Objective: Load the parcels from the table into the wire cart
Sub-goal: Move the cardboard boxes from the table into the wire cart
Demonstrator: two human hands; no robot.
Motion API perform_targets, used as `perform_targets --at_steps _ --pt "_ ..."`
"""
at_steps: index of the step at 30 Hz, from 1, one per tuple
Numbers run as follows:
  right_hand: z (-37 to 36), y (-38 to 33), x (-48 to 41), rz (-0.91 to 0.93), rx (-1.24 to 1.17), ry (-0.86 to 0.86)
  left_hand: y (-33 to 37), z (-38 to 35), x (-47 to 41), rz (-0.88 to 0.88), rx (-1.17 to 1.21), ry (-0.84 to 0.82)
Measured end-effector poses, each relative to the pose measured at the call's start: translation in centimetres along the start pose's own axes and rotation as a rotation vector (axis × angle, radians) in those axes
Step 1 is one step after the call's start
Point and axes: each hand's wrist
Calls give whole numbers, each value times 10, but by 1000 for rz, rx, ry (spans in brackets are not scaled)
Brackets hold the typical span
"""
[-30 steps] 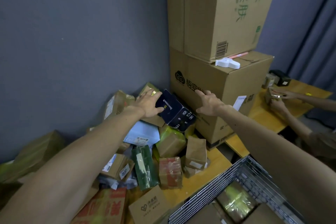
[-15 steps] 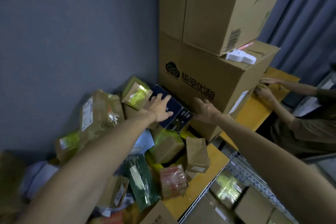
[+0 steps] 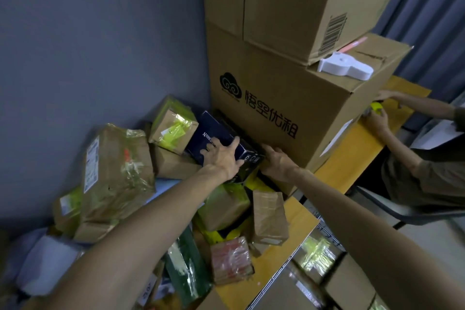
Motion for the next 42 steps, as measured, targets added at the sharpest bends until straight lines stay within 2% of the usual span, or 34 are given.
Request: perform_targets --at_steps 4,10,14,17,21,30,35,42 --pt "-6 2 -11 81 5 -6 -6 -2 5 -3 -28 -19" --pt "-13 5 -20 35 -129 -89 -32 -2 23 -38 44 8" --pt "-19 0 -25 16 -294 -135 -45 -2 24 -51 44 -15" --pt "-23 -5 -28 -5 -415 -135 -43 -4 24 -38 128 -33" --pt "-25 -15 -31 11 -534 -126 -38 -1 25 21 273 -48" --pt "-11 -22 -19 66 -537 -145 -31 18 22 261 597 -49" --pt "7 -20 -3 82 -635 -122 -23 42 34 291 639 -5" --pt "18 -22 34 -2 -749 -215 -9 54 63 287 594 33"
Point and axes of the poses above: each hand's wrist, its own x-axis away from the middle knuckle, its own z-axis out of the back of the hand, y = z × x, and after that the axes turned 5 degrees about -x, right-handed
